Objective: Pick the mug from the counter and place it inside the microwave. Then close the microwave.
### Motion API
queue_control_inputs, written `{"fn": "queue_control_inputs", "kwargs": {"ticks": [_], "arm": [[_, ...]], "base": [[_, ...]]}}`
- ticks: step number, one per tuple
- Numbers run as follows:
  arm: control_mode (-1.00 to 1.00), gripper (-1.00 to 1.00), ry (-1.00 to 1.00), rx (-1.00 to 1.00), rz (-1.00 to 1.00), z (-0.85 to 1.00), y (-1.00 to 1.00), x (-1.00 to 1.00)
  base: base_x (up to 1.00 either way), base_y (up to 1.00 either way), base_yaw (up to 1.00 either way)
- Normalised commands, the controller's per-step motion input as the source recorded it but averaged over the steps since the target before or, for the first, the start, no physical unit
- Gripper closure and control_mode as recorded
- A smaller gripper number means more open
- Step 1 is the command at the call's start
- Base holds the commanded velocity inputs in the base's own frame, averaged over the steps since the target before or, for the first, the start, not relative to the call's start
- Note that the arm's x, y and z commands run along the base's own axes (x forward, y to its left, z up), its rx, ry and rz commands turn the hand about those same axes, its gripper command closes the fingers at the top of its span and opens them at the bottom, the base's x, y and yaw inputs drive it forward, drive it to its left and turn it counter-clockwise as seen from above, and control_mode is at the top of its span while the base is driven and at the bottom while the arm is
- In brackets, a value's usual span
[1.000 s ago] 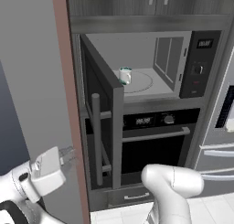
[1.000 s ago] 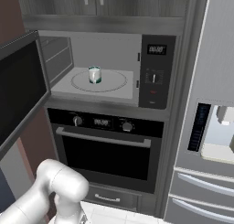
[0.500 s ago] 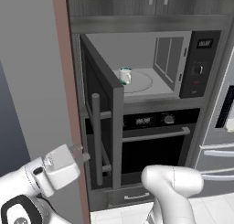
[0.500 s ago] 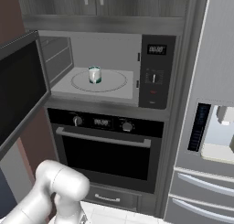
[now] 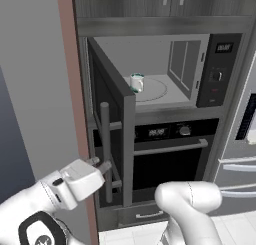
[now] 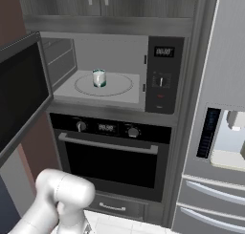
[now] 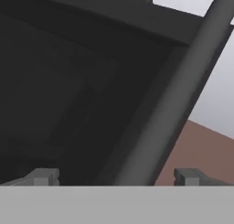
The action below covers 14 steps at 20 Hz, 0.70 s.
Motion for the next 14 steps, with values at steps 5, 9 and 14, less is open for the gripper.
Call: {"fn": "queue_control_inputs", "kwargs": {"ticks": [5,9,14], "arm": [[-1.0,-1.0,0.06,0.0,0.08,0.1,-0.28,0.02],[-1.0,-1.0,0.01,0.0,0.08,0.17,-0.37,0.01],[-1.0,-1.0,0.01,0.0,0.07,0.21,-0.42,0.0]], "base": [[0.0,0.0,0.0],[0.0,0.0,0.0],[0.0,0.0,0.0]]}}
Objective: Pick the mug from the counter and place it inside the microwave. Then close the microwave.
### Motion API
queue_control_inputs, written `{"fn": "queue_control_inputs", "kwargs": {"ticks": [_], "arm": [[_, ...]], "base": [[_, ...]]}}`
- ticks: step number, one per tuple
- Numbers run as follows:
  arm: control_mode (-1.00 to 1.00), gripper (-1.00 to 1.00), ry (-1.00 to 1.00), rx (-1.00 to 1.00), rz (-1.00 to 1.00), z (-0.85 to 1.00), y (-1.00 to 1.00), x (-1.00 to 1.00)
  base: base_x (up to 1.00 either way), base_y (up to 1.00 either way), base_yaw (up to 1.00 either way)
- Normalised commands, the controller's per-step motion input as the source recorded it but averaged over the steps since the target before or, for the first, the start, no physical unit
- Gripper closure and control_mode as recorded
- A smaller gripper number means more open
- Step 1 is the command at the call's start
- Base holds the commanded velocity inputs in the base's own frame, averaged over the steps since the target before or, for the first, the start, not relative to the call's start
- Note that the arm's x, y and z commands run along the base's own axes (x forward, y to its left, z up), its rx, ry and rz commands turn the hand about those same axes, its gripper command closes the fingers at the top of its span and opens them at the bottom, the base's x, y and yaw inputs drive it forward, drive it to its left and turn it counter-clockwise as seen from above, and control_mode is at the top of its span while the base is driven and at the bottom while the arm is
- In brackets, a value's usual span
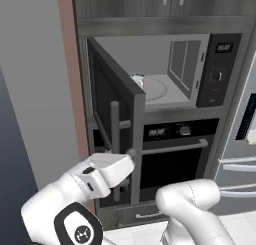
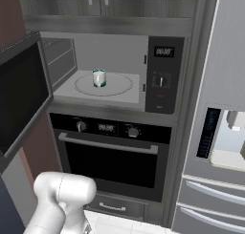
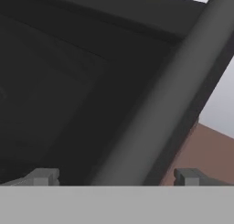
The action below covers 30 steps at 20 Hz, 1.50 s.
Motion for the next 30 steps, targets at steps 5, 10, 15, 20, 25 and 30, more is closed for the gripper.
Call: {"fn": "queue_control_inputs", "kwargs": {"ticks": [5,10,15,20,25,30], "arm": [[-1.0,-1.0,0.0,0.01,0.06,0.19,-0.54,0.04],[-1.0,-1.0,0.0,0.04,0.05,0.17,-0.67,0.05],[-1.0,-1.0,0.0,0.1,0.05,0.14,-0.76,0.11],[-1.0,-1.0,0.02,0.12,0.03,0.09,-0.69,0.24],[-1.0,-1.0,0.05,0.1,0.04,0.03,-0.58,0.35],[-1.0,-1.0,0.06,0.09,0.07,0.04,-0.51,0.48]], "base": [[0.0,0.0,0.0],[0.0,0.0,0.0],[0.0,0.0,0.0],[0.0,0.0,0.0],[0.0,0.0,0.0],[0.0,0.0,0.0]]}}
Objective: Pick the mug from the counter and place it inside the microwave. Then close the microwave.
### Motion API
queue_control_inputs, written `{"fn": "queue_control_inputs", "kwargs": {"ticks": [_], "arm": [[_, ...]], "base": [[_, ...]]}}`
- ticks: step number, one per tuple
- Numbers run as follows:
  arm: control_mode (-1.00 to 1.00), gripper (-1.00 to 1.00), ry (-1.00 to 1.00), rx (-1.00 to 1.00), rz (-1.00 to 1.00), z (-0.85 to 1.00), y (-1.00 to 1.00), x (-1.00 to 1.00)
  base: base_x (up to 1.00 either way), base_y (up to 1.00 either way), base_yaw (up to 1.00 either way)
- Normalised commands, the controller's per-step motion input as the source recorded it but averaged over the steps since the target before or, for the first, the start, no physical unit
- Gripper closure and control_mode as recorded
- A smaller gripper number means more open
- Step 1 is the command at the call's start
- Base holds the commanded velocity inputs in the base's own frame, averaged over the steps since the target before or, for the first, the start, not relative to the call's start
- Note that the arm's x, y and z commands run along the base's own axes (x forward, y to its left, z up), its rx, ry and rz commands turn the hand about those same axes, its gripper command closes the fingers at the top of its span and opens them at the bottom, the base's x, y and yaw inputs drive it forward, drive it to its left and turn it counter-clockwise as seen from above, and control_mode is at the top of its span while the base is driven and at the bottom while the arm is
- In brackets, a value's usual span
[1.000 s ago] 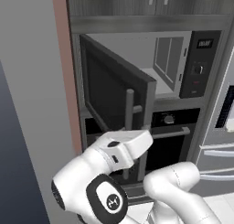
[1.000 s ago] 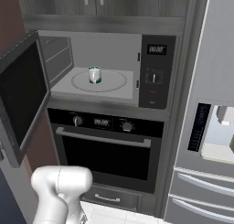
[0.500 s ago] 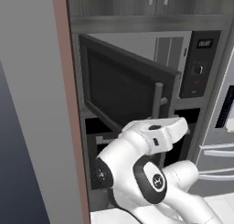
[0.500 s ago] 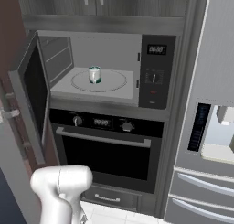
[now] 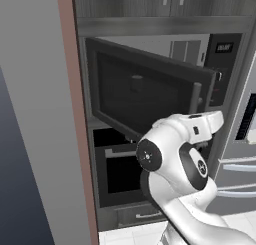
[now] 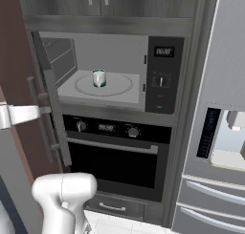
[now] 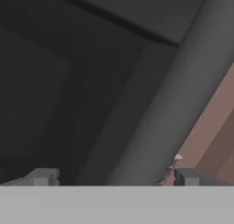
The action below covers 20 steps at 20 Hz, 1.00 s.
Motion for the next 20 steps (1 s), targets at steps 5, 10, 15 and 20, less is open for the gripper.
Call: {"fn": "queue_control_inputs", "kwargs": {"ticks": [5,10,15,20], "arm": [[-1.0,-1.0,0.09,0.08,0.09,0.04,-0.46,0.61],[-1.0,-1.0,0.04,0.09,0.12,0.0,-0.42,0.74],[-1.0,-1.0,0.0,0.1,0.13,0.0,-0.38,0.83],[-1.0,-1.0,0.0,0.11,0.13,0.0,-0.33,0.7]], "base": [[0.0,0.0,0.0],[0.0,0.0,0.0],[0.0,0.0,0.0],[0.0,0.0,0.0]]}}
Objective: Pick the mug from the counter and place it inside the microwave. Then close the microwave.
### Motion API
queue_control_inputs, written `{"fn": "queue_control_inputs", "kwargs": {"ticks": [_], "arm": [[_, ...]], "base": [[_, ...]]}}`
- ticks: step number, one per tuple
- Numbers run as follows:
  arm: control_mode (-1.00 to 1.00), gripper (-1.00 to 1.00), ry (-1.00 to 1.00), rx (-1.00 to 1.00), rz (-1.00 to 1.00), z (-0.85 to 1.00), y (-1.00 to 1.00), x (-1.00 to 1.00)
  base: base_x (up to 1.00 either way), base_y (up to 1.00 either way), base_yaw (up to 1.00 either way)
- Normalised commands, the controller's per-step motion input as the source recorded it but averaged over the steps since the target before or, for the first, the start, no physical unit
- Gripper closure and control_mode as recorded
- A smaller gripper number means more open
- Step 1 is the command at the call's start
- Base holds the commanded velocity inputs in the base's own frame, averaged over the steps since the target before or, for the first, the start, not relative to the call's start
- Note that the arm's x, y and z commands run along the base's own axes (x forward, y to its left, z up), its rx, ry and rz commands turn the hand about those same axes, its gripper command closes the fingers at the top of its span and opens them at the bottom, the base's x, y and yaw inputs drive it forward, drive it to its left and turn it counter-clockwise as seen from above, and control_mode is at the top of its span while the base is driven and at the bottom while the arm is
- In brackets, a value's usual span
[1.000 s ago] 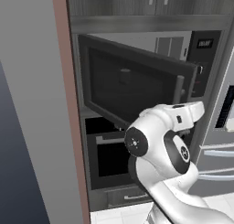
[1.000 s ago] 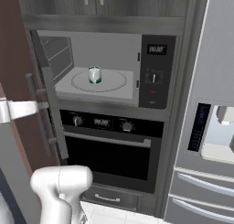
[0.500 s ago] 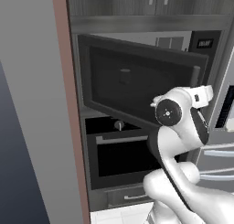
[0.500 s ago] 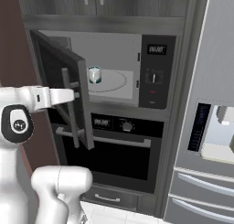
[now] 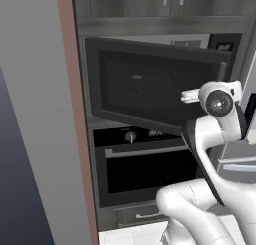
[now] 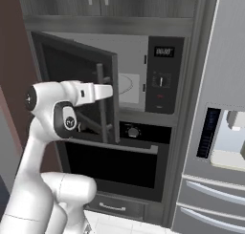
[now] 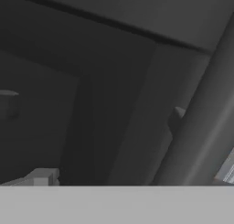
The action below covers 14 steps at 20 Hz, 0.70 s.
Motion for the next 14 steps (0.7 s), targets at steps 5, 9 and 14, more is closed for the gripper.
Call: {"fn": "queue_control_inputs", "kwargs": {"ticks": [5,9,14], "arm": [[-1.0,-1.0,0.0,0.06,0.1,0.0,-0.23,0.51],[-1.0,-1.0,0.0,0.04,0.08,0.0,-0.17,0.51],[-1.0,-1.0,0.0,0.03,0.07,0.0,-0.13,0.49]], "base": [[0.0,0.0,0.0],[0.0,0.0,0.0],[0.0,0.0,0.0]]}}
